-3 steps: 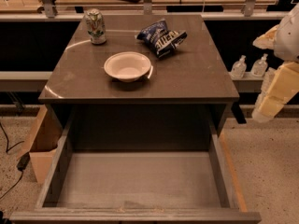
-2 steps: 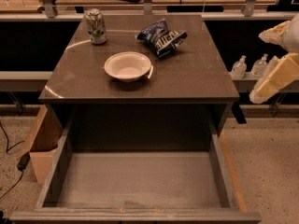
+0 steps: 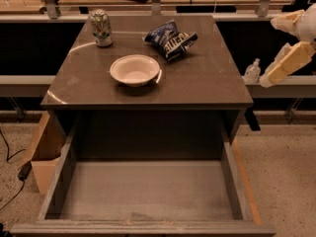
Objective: Place blue chip bag into top drawer
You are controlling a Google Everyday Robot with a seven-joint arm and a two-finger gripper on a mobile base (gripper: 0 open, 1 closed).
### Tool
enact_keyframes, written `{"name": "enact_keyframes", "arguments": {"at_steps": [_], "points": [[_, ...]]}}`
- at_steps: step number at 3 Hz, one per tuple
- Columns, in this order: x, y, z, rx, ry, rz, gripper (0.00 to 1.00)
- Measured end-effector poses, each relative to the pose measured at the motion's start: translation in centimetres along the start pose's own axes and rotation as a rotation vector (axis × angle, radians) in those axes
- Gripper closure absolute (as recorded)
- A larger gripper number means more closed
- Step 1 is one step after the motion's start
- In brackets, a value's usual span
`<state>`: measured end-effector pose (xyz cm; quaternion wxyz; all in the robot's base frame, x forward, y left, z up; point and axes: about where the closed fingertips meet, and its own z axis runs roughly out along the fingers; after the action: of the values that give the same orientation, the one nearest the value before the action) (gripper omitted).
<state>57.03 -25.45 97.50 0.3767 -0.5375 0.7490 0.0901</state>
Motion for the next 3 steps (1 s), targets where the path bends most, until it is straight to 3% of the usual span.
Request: {"name": "enact_keyframes", "arguments": {"at_steps": [1,2,3], "points": [[0.0,-1.4,1.5,0.046,-0.022,0.004,0.0],[0.1,-4.4,5.0,0.119,-0.062,0.029,0.0],[0.5,-8.3,8.9,0.185,-0.121,0.098,0.0]]}}
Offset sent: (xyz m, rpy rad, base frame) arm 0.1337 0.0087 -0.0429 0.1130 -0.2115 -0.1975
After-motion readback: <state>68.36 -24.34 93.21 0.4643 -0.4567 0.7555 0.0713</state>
